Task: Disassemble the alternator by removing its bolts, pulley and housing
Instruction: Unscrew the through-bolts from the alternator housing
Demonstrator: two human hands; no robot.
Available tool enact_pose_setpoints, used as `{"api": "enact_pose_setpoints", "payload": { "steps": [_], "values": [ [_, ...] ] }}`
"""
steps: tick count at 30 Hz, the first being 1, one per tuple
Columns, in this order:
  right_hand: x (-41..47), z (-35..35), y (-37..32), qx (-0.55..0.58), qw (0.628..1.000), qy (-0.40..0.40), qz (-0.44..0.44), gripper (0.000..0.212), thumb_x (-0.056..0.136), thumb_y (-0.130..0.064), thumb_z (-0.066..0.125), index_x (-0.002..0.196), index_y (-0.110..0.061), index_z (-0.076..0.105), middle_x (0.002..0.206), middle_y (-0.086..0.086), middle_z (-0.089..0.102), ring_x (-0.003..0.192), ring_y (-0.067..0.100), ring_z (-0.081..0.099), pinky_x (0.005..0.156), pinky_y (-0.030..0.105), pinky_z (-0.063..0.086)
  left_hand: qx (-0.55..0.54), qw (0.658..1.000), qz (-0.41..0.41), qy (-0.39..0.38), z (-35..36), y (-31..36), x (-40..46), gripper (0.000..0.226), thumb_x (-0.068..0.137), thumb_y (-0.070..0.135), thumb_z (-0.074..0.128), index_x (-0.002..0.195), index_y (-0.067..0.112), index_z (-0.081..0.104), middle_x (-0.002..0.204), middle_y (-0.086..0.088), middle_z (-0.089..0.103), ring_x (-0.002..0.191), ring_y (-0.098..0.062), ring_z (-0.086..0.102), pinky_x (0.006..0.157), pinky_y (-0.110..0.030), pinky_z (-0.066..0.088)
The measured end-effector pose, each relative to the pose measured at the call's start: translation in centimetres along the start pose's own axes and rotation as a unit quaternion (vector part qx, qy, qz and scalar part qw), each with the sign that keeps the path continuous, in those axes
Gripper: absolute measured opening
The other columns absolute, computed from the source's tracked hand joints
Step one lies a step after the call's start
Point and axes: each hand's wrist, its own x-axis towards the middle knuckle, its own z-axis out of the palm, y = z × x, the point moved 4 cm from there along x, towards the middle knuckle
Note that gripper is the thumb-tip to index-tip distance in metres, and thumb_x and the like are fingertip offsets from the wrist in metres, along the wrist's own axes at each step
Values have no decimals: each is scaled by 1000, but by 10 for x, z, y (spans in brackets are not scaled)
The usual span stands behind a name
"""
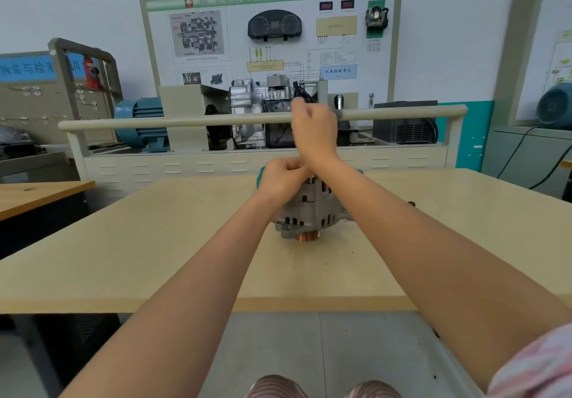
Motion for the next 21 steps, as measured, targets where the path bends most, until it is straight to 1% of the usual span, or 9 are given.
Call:
{"api": "enact_pose_setpoints", "payload": {
  "steps": [3,6,8,10,12,15,16,18,21],
  "values": [
    [10,-3,8,218,967,-6,129,55,92,-12,40,38,-18,33,34,-6,30,42,16,33,55,29,36,-14,999,6,-37,0,0,-1,11,88,27,63,91,23,74,86,5,74,88,-13,67,82,-29,51],
    [11,-5,8,306,938,-7,160,51,93,-10,38,42,-15,33,33,-6,31,36,11,36,51,23,43,-26,999,7,-36,0,-2,0,11,88,27,65,90,22,74,90,2,75,91,-15,68,85,-30,51],
    [6,-5,8,217,971,-4,105,53,94,-12,38,41,-11,37,34,-6,35,40,12,37,55,26,41,-31,999,12,-25,0,-2,-1,8,87,24,66,86,26,73,90,2,74,93,-16,68,87,-32,51],
    [-3,-5,4,23,1000,-5,-16,47,94,-14,41,47,-10,40,43,-3,37,47,14,36,55,28,36,-23,1000,14,-8,0,-3,0,15,87,19,66,76,28,71,83,2,73,90,-19,67,83,-34,51],
    [-14,-3,1,-201,972,26,-117,36,92,-18,43,57,-11,47,59,0,45,63,17,44,72,32,38,-9,1000,-3,18,-2,-5,2,29,86,9,61,62,24,63,68,0,66,75,-20,61,70,-33,47],
    [-20,2,0,-400,904,68,-132,30,88,-27,43,83,-8,65,88,6,59,93,25,49,91,34,29,9,999,-30,38,-2,-7,5,28,87,4,54,62,16,51,64,-4,56,65,-18,47,61,-29,38],
    [-19,3,-1,-407,902,63,-129,32,88,-28,42,81,-8,66,88,5,60,93,25,49,91,34,29,9,999,-30,41,-1,-6,5,28,88,4,53,62,16,51,65,-4,55,66,-18,47,62,-30,38],
    [-14,2,-5,-331,936,43,-114,39,90,-28,42,57,-13,55,63,-1,53,75,18,49,80,30,37,-3,999,-16,36,0,-5,3,28,87,7,56,62,20,55,66,-1,60,69,-18,53,64,-31,43],
    [2,1,-4,-114,993,-13,-28,53,92,-24,45,41,-18,33,35,-11,29,37,7,29,45,18,28,-28,999,14,-5,2,-1,-1,14,88,17,63,77,25,67,78,6,69,83,-13,64,79,-31,50]
  ]
}}
